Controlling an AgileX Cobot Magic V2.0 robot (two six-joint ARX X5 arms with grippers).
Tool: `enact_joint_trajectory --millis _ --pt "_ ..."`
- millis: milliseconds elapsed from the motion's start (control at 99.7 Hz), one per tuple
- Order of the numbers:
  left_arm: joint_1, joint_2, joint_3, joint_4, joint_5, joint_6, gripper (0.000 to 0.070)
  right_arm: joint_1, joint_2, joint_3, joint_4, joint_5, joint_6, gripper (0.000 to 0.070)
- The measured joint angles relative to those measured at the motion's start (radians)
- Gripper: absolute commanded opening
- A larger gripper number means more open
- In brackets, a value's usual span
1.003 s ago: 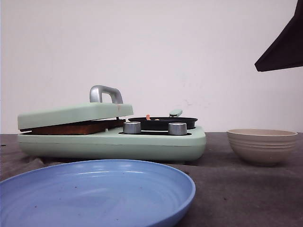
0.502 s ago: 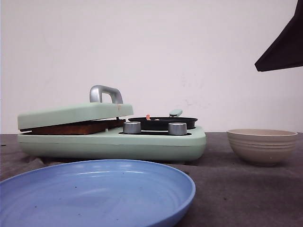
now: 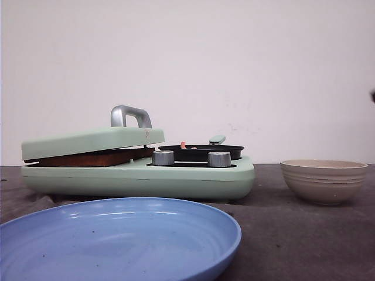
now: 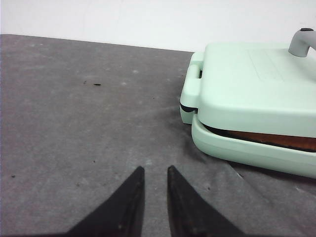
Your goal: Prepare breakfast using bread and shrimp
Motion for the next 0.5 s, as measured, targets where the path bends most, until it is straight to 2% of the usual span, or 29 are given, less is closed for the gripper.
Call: enact_joint_trajectory --millis 130,251,502 --pt "0.0 0.001 0.0 0.0 0.0 0.0 0.0 -0.119 -0.026 0.001 -0.105 -0.003 -0.029 0.0007" --pt "0.0 0.0 0.0 0.0 0.0 0.0 0.0 -0.157 -0.022 0.003 -0.106 0.028 -0.046 0.0007" --pt "0.0 0.0 0.0 0.0 0.0 0.0 0.0 -0.17 -0.023 0.003 -0.106 0.023 -0.06 0.0007"
